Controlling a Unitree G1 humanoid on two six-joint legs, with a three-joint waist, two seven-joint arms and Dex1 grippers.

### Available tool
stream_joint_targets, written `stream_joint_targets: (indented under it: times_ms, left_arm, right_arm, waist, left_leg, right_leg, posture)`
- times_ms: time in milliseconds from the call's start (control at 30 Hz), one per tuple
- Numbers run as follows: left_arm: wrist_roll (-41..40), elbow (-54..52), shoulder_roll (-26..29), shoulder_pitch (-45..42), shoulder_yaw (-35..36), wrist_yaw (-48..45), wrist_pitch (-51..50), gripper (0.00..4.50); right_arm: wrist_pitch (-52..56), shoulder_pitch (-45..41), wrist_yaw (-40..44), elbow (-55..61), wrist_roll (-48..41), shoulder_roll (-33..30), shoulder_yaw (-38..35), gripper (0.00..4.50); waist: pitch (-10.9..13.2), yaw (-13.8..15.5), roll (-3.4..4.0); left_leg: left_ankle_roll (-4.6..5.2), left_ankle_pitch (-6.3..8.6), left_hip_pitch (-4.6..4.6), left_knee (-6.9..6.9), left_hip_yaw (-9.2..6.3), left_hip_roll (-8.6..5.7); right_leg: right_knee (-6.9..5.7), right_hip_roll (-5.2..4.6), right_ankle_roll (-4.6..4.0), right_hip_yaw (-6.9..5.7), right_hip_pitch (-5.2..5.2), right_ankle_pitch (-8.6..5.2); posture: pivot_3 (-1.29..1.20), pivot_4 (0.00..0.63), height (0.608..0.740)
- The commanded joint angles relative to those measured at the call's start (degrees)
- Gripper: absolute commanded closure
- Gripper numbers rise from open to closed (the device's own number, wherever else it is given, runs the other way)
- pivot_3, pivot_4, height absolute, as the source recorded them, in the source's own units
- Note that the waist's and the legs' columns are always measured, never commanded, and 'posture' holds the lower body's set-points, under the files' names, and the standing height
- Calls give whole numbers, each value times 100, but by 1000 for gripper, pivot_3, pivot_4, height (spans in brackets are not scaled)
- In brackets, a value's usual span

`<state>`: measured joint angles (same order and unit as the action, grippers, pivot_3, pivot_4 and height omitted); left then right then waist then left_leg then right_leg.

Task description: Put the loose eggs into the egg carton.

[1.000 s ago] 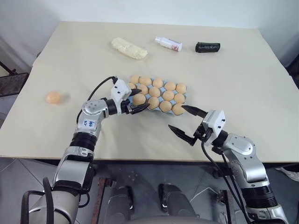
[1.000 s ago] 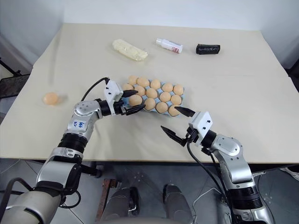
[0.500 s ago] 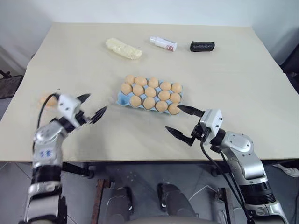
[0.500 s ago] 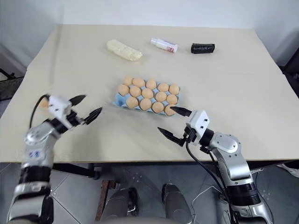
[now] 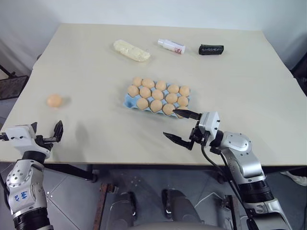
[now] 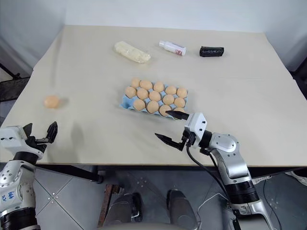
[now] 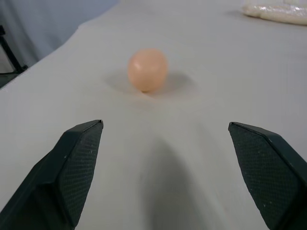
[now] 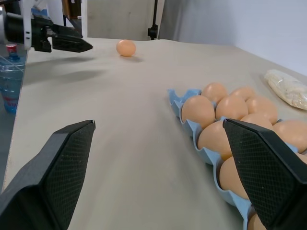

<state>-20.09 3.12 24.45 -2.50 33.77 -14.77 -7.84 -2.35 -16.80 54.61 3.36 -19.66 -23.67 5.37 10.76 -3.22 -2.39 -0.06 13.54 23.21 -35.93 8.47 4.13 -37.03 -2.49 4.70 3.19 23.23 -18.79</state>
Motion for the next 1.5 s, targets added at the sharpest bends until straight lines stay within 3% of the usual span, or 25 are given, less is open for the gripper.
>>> stream_joint_targets:
  times_ms: [33,133,367,500,667,767,967,1000,1200,1300,1500]
  left_arm:
    - [64,56,195,-369,52,325,-102,34]
    - [397,583,450,-992,-150,617,-142,34]
    - [935,3256,963,-3142,-752,821,103,34]
    - [1181,4398,1115,-3816,-1113,688,400,34]
    - [1366,5094,1210,-4144,-1314,868,579,34]
    - [1298,5312,1218,-4226,-1295,765,660,680]
    - [1249,5497,1170,-4284,-1334,355,1027,2597]
    - [1183,5452,1124,-4285,-1319,170,1154,2740]
    - [1093,4971,904,-4166,-1590,-913,1870,2740]
    - [1000,4183,528,-4067,-2181,-2164,1974,2740]
    - [1057,3777,93,-4244,-2725,-2827,1742,2740]
  right_arm:
    - [-74,-92,60,19,-46,2,-38,0]
    - [-71,-116,46,-3,-34,-7,-59,0]
    - [-69,-117,-51,10,18,12,-70,0]
    - [-83,-95,-107,40,45,10,-82,0]
    - [-74,29,-244,175,58,-19,-145,0]
    - [-72,111,-310,236,58,-34,-165,0]
    - [-63,169,-378,276,68,-40,-177,0]
    - [-64,168,-385,273,70,-42,-179,0]
    - [-64,161,-419,267,76,-59,-185,0]
    - [-55,150,-433,253,78,-80,-194,0]
    - [-39,138,-545,302,141,-86,-232,0]
  waist:
    - [0,1,-1]
    - [0,6,-1]
    - [-5,49,-8]
    - [-4,25,-9]
    - [-4,17,-9]
    - [-4,23,-9]
    - [-4,26,-9]
    - [-4,27,-10]
    - [-4,41,-9]
    - [-5,66,-9]
    - [-5,107,-9]
  left_leg:
    - [0,0,0,3,0,0]
    - [-5,-2,1,13,0,0]
    - [-1,-6,5,7,15,-9]
    - [12,-8,9,-3,36,9]
    - [-12,-8,13,-4,41,37]
    - [-13,-6,13,-7,46,41]
    - [-4,-2,11,-18,60,38]
    - [-4,-2,11,-17,63,39]
    - [-7,-2,12,-14,88,40]
    - [-9,-3,13,-14,95,39]
    - [-14,-6,10,-21,105,36]
  right_leg:
    - [3,0,0,-1,0,0]
    - [9,3,-1,-8,3,0]
    - [5,-5,6,-50,9,3]
    - [7,-8,7,-95,17,4]
    - [7,18,-3,-99,29,-2]
    - [4,22,-4,-96,31,-3]
    - [-7,16,-4,-97,29,-2]
    - [-7,16,-4,-97,29,-2]
    - [-5,17,-6,-100,30,-3]
    - [-3,16,-6,-98,29,-3]
    - [-1,20,-5,-83,31,-3]
  posture:
    - [0,150,740]
    - [0,150,740]
    - [0,150,740]
    - [0,150,740]
    - [0,150,740]
    - [0,150,740]
    - [0,150,740]
    - [0,150,740]
    - [0,150,740]
    - [0,150,740]
    - [0,150,740]
